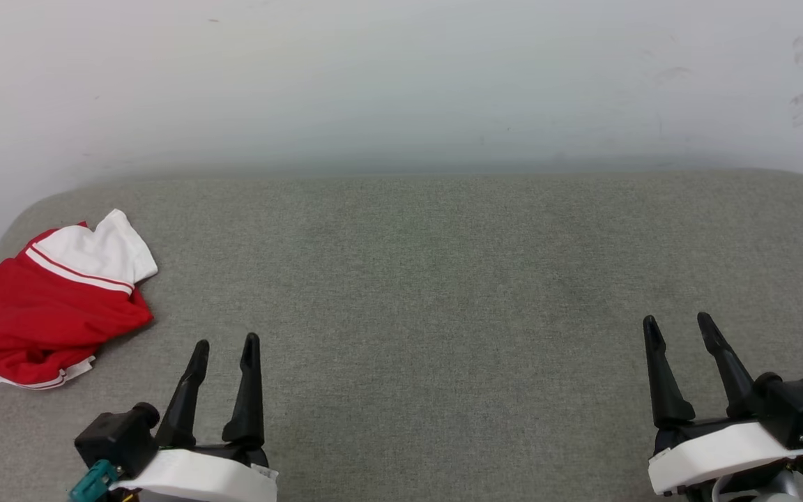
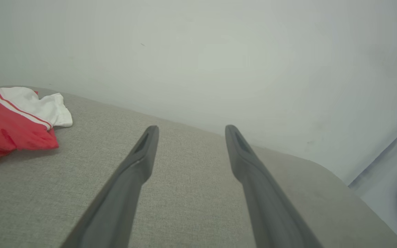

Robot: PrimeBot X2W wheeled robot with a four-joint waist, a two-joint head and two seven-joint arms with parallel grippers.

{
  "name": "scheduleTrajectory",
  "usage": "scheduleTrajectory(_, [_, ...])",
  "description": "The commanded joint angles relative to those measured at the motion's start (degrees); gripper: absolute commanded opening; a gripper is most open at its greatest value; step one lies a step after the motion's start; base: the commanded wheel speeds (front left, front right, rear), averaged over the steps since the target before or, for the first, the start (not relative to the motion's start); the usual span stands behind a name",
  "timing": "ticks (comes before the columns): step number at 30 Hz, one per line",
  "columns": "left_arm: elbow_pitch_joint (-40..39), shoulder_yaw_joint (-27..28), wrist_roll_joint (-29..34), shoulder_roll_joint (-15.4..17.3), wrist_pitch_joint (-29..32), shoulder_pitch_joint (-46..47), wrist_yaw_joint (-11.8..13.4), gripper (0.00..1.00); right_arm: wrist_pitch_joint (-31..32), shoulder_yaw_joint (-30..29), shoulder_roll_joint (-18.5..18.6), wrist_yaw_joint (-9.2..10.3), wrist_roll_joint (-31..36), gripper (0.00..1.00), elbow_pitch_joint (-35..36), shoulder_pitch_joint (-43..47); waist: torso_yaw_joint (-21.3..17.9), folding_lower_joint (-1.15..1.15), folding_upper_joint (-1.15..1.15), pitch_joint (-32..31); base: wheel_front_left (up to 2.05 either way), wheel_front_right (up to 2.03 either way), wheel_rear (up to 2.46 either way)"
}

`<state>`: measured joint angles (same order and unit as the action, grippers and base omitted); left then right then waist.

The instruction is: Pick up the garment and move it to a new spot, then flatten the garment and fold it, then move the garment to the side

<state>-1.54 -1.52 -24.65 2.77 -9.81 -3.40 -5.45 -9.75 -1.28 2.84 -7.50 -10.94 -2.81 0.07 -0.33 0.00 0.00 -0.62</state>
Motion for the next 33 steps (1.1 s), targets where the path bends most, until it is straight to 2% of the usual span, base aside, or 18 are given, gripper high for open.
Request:
scheduleTrajectory(1, [-0.4,-0.3,1.45,0.12,-0.43,-0.34,0.26,1.0,-0.47,0.08,0.06,0.02,1.31,1.0,0.58,0.22,-0.01,0.0,0.0,-0.03,0.0,0.0,0.0])
scheduleTrajectory(6, [1.38,-2.01,5.14,0.14,-1.13,-0.67,-0.24,1.0,-1.13,-0.12,0.06,0.02,4.14,1.0,0.09,0.38,-0.04,0.0,0.0,-0.18,0.0,0.0,0.0])
scheduleTrajectory(11, [1.94,-2.78,8.76,0.15,-1.73,-0.9,0.42,1.0,-1.79,0.0,0.06,0.02,7.14,1.0,0.09,0.54,-0.04,0.0,0.0,-0.32,0.0,0.0,0.0])
scheduleTrajectory(20, [1.51,-3.2,14.06,0.24,-2.8,-1.38,2.86,1.0,-2.94,0.42,0.06,0.02,12.23,1.0,0.62,0.56,-0.03,0.0,0.0,-0.43,0.0,0.0,0.0])
scheduleTrajectory(26, [1.41,-4.29,16.53,0.54,-3.55,-1.8,3.35,1.0,-3.55,0.69,0.04,0.02,10.17,1.0,0.29,0.8,0.03,0.0,0.0,-0.46,0.0,0.0,0.0])
scheduleTrajectory(33, [2.01,-2.82,14.33,0.21,-4.31,-2.39,1.48,1.0,-4.3,-0.04,0.04,0.02,6.04,1.0,-0.31,1.1,-0.01,0.0,0.0,-0.59,0.0,0.0,0.0])
